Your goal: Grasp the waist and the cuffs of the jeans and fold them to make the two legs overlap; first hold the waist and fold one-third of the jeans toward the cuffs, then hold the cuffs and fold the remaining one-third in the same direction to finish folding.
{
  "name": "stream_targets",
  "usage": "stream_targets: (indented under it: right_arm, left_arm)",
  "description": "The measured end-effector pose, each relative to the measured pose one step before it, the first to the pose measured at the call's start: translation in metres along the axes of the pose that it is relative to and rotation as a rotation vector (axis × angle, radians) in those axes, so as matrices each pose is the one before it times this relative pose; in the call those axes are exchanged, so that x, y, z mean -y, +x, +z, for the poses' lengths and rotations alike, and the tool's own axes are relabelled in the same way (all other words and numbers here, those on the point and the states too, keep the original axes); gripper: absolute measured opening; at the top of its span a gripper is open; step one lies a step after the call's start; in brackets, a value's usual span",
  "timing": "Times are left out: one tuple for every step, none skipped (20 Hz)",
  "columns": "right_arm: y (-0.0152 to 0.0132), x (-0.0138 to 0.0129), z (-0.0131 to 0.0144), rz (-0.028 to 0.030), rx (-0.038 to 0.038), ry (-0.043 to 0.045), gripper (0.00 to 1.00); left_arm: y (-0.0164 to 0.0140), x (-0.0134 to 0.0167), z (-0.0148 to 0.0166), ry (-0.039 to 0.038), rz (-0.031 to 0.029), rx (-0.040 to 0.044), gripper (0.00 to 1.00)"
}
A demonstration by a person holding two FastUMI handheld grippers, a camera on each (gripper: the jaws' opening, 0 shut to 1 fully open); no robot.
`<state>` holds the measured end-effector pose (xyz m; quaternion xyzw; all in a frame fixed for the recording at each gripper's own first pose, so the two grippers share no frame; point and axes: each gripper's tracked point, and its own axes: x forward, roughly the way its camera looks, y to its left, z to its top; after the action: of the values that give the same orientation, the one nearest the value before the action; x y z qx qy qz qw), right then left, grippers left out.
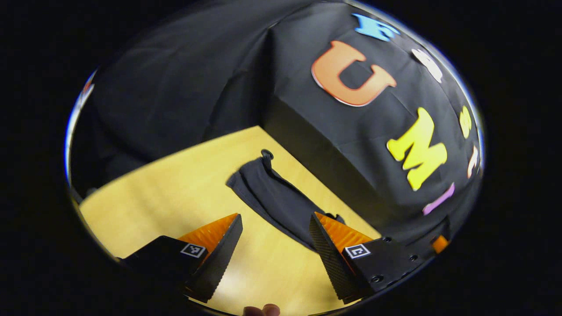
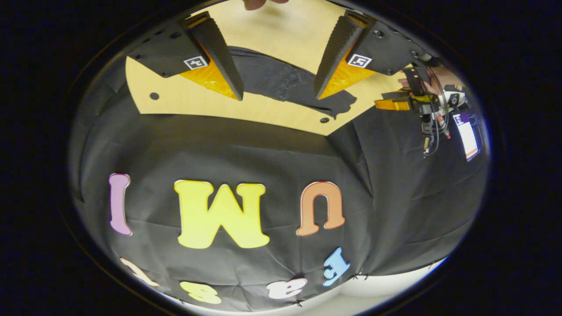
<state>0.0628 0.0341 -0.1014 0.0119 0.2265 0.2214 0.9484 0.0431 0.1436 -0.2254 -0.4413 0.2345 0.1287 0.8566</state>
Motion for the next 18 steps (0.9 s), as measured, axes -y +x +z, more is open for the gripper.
stream_targets:
  right_arm:
    - [-0.00535,0.01046,-0.00252,-0.01826,-0.00929,0.005,0.99]
    - [-0.00302,0.01096,-0.00455,-0.02437,-0.01597,0.00834,0.99]
    - [-0.00333,0.01122,-0.00337,-0.02355,-0.00929,0.01178,0.99]
    - [-0.00323,0.01148,-0.0035,-0.02313,-0.00911,0.00692,0.99]
    - [-0.00117,0.01075,-0.00268,-0.02172,-0.00971,0.00603,0.99]
    - [-0.00003,0.00831,-0.00322,-0.01671,-0.01061,0.00864,0.99]
    - [-0.00004,0.00667,-0.00208,-0.01144,-0.00915,0.01301,0.99]
    - [0.00213,0.00643,-0.00133,-0.01361,-0.00661,0.01515,0.99]
    - [0.0016,0.00608,-0.00091,-0.01263,-0.00538,0.01671,1.0]
    - [0.00108,0.00484,-0.00152,-0.01031,-0.00483,0.01511,1.0]
    - [0.0027,0.00367,0.00002,-0.00847,-0.00447,0.01022,0.99]
    - [0.0031,0.00317,-0.00012,-0.00689,-0.00333,0.00407,0.99]
    - [0.00276,0.00391,0.0,-0.00997,-0.0042,-0.001,0.94]
    - [0.00251,0.00277,0.0,-0.00602,-0.00196,0.00237,0.94]
    - [0.00237,0.0014,0.0017,-0.00401,-0.00001,0.00349,0.94]
    - [0.00349,0.0023,-0.00115,-0.00699,-0.00273,0.00116,0.94]
    - [0.00363,0.00185,-0.0016,-0.0041,-0.00891,0.00237,0.97]
    - [0.00174,0.00089,-0.00288,-0.00337,-0.01127,0.00356,0.99]
  left_arm:
    - [0.01532,-0.00301,-0.00039,-0.12423,-0.01586,-0.02161,0.99]
    - [0.01602,-0.00759,0.00267,-0.09264,-0.00184,-0.01152,0.99]
    - [0.01243,-0.00711,0.00241,-0.07171,0.00275,-0.00081,0.99]
    - [0.01163,-0.00713,0.00555,-0.04901,0.00235,-0.00026,0.99]
    - [0.01086,-0.0041,0.00471,-0.03242,0.00165,0.00462,0.99]
    - [0.01047,-0.00558,0.00213,-0.02709,0.00619,0.00242,0.99]
    - [0.00694,-0.00535,0.00266,-0.01957,0.00979,0.00255,0.99]
    - [0.00936,-0.00354,0.00458,-0.0166,0.012,0.00262,0.99]
    - [0.006,-0.00301,0.00244,-0.00851,0.00827,-0.00161,0.99]
    - [0.00634,-0.00397,0.00129,-0.00034,0.01489,-0.00257,0.99]
    - [0.00719,-0.00388,0.00023,0.00717,0.01639,-0.00542,0.99]
    - [0.00785,-0.00481,-0.00232,0.00784,0.01747,-0.01389,0.99]
    - [0.00632,-0.00235,-0.00042,-0.00134,0.00174,-0.0079,0.99]
    - [0.0036,0.00467,0.00114,-0.00678,-0.00806,0.00133,0.99]
    - [0.00409,0.00345,0.00368,-0.00264,-0.00312,0.00958,0.97]
    - [0.00746,0.0024,0.00203,0.00074,-0.00764,0.00901,0.97]
    - [0.00568,0.0037,0.00072,0.00296,-0.01076,0.00051,0.97]
    - [0.00637,0.00433,0.00253,-0.00238,-0.01282,0.00409,0.97]
